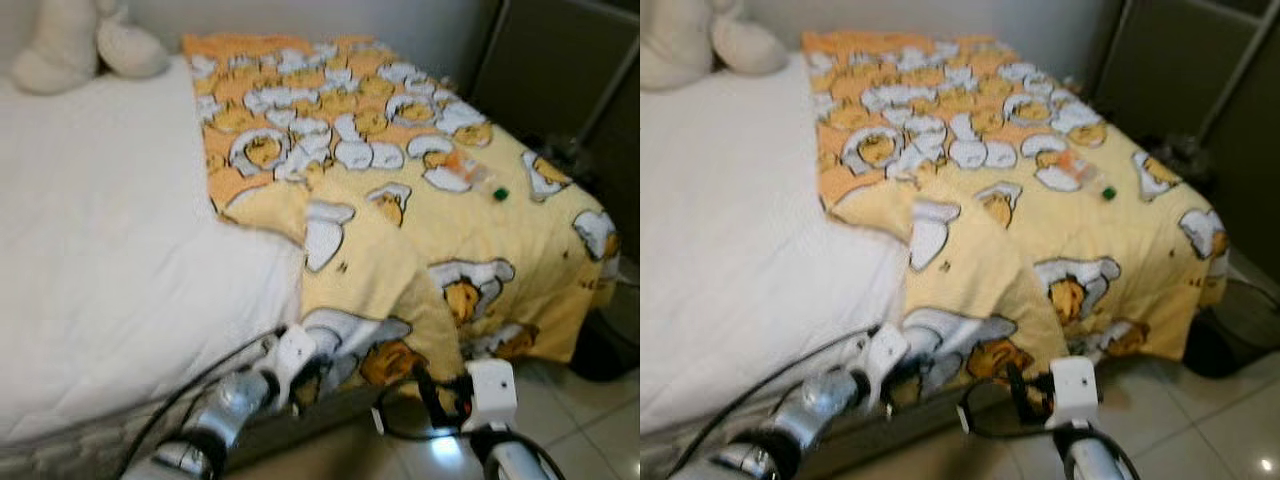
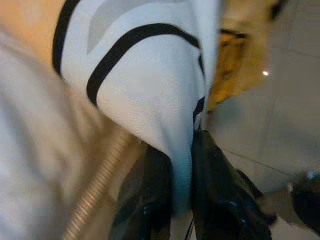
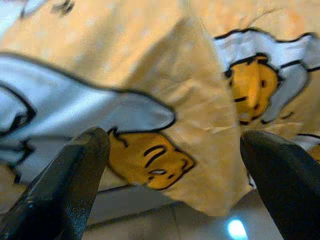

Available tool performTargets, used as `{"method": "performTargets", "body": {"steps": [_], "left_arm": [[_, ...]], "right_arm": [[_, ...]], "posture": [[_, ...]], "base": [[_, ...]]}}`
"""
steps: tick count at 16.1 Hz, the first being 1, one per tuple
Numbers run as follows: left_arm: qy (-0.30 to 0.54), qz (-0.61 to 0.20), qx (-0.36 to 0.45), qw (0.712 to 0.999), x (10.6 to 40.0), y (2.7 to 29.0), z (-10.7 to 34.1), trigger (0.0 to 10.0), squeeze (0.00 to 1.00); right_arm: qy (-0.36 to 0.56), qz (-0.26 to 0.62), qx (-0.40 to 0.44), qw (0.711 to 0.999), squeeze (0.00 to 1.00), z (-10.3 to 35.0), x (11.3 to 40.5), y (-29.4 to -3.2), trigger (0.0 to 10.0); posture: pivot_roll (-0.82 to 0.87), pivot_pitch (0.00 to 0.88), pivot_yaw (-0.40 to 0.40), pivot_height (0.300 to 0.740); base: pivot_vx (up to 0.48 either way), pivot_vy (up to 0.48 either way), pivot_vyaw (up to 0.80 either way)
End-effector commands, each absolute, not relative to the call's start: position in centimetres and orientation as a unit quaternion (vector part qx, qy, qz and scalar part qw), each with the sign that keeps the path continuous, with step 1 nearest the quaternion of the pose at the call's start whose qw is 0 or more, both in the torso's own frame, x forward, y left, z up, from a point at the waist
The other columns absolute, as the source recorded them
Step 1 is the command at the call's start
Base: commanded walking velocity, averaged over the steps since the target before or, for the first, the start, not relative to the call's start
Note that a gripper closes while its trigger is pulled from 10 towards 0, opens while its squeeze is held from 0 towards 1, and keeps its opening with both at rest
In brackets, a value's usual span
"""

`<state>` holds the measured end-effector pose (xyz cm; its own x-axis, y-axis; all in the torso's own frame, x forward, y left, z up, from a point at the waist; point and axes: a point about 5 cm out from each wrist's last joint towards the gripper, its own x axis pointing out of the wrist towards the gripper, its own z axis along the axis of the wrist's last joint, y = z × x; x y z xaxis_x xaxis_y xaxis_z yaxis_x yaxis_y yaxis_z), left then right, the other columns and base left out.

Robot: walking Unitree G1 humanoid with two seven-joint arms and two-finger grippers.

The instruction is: Clean up the room

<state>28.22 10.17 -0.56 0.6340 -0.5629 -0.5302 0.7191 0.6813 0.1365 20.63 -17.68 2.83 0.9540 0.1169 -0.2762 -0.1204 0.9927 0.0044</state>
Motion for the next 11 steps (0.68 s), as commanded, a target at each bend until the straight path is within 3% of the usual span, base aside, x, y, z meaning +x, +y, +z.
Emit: {"method": "performTargets", "body": {"steps": [1,4,6,10,11], "left_arm": [[0.228,-0.388,0.172,0.876,27.8,9.3,-0.7,10.0,0.0],[0.242,-0.461,0.158,0.839,26.2,7.4,-1.5,10.0,0.0],[0.268,-0.536,0.136,0.789,24.2,5.7,-2.3,10.0,0.0],[0.288,-0.567,0.129,0.761,22.7,4.4,-3.0,10.0,0.0],[0.306,-0.585,0.125,0.741,22.0,4.4,-3.4,10.0,0.0]], "right_arm": [[0.149,0.058,-0.006,0.987,0.0,2.5,20.2,-18.0,10.0],[0.15,0.064,-0.007,0.987,0.0,2.5,20.3,-17.9,10.0],[0.154,0.07,-0.011,0.986,0.0,2.5,20.3,-18.0,10.0],[0.156,0.072,-0.015,0.985,0.0,2.4,20.3,-18.1,10.0],[0.157,0.074,-0.015,0.985,0.0,2.5,20.2,-18.1,10.0]], "posture": [[-0.05,0.08,0.006,0.74],[-0.06,0.082,0.002,0.74],[-0.06,0.084,-0.001,0.74],[-0.07,0.085,-0.003,0.74],[-0.07,0.086,-0.003,0.74]], "base": [[0.0,0.0,0.0],[0.0,0.0,0.0],[0.0,0.0,0.0],[0.0,0.0,0.0],[0.0,0.0,0.0]]}}
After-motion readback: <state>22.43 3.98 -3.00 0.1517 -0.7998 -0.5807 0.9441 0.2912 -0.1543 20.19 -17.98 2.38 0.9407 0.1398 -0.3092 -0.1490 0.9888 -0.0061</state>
